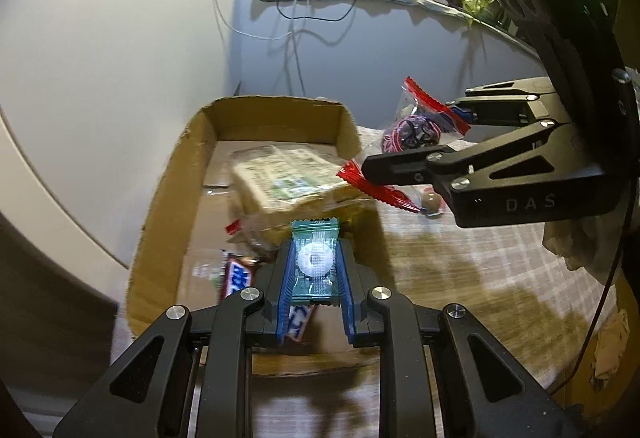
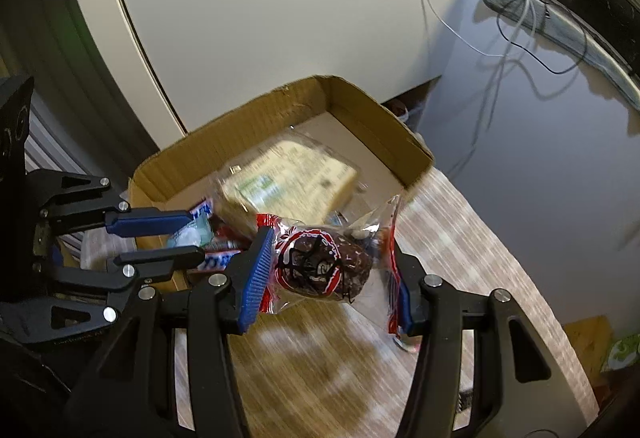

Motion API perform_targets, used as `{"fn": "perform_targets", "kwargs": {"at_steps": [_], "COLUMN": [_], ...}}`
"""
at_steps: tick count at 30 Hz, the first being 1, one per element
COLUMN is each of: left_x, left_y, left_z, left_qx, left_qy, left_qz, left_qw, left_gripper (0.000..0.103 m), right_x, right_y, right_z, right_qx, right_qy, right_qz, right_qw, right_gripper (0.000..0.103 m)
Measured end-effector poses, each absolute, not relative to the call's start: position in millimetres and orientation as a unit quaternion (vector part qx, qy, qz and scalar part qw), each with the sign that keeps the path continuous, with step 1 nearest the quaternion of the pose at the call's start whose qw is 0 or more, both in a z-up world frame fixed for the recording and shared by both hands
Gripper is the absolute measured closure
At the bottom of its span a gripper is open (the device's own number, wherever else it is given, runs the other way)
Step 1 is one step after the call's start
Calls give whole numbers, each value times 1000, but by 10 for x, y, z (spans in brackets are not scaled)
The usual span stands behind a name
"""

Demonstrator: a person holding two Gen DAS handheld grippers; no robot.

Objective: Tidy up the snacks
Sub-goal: 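Carry green mint candy and bagged chocolate over the box and open both tools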

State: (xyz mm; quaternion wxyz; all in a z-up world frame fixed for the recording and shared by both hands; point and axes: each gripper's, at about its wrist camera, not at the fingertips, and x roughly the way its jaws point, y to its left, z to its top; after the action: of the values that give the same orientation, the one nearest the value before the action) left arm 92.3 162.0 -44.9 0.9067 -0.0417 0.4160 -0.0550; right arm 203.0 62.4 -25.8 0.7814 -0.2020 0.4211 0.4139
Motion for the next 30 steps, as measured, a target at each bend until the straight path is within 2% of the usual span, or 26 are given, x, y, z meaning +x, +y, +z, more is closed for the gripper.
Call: {"fn": "perform_targets", "kwargs": {"at_steps": [21,29,30], "left_x": [997,1001,1003], "left_y": [1902,1903,1893], "left_z": [-554,-523,-521], "left_qx": [-44,-39,-37], "left_qy": [421,417,417], "left_qz": [-31,-27,-28], "left_qw": [905,908,908], "left_gripper": [84,81,78], "right_x": [2207,2259,2253], "right_y": [1276,1389,1396], "right_z": [-293,-312,-307], "right_qx": [-202,-200,-201], "right_qy": [431,434,432], "right_qz": [435,442,442], "right_qw": [765,759,760], "right_gripper": [49,49,49]}}
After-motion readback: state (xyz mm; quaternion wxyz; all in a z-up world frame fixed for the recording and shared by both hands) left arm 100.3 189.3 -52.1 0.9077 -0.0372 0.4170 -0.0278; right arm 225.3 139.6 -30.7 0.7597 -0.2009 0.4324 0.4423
